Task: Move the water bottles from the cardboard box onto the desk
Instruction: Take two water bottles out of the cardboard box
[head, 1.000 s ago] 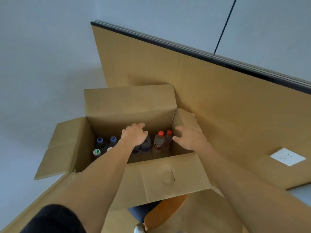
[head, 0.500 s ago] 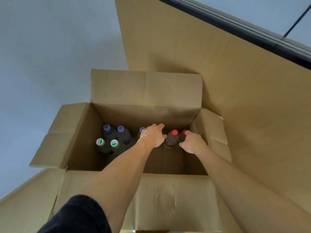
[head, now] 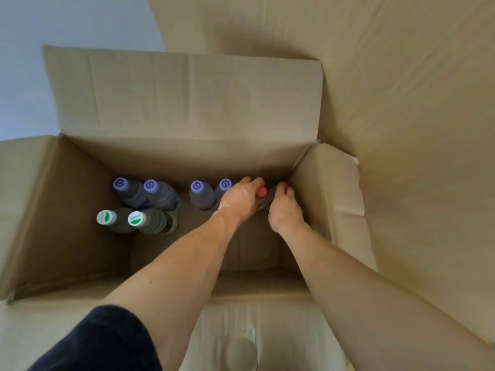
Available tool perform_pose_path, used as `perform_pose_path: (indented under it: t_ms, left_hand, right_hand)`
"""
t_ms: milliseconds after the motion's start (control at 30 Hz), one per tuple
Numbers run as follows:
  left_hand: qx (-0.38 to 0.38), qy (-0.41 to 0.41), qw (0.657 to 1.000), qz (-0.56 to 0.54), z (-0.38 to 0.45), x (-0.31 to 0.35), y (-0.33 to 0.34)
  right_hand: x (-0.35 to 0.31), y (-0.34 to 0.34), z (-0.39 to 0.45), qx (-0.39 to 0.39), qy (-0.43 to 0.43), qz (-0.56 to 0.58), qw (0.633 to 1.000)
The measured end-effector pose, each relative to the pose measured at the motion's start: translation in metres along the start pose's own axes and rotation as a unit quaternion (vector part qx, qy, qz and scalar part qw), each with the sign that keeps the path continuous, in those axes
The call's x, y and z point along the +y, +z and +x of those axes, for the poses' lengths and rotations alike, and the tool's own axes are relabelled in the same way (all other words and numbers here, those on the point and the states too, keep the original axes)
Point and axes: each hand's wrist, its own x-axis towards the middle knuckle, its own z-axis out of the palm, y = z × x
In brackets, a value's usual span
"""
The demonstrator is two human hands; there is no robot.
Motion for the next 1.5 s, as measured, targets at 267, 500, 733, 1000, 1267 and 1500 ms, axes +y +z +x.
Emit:
perform_pose_path:
  t_ms: [267, 500, 733, 1000, 1267, 1500]
  left_hand:
    - [0.001, 0.03, 0.999, 0.024, -0.009, -0.016, -0.016]
    - [-0.005, 0.068, 0.997, 0.047, -0.041, -0.049, -0.033]
    - [-0.049, 0.086, 0.987, 0.129, -0.064, -0.079, -0.046]
    - [-0.028, 0.054, 0.994, 0.094, -0.08, -0.101, -0.041]
    - [-0.077, 0.017, 0.992, 0.099, -0.062, -0.105, -0.02]
    - [-0.102, -0.019, 0.992, 0.068, -0.046, -0.108, -0.009]
  right_hand:
    - [0.003, 0.006, 0.021, 0.001, 0.002, -0.028, 1.0]
    - [0.004, 0.011, 0.031, 0.028, -0.017, -0.086, 0.996]
    - [0.0, 0.021, 0.037, 0.035, -0.032, -0.131, 0.99]
    - [-0.001, 0.039, 0.048, 0.006, -0.044, -0.138, 0.989]
    - [0.005, 0.049, 0.055, -0.007, -0.039, -0.047, 0.998]
    - [0.005, 0.039, 0.042, 0.013, -0.002, 0.03, 0.999]
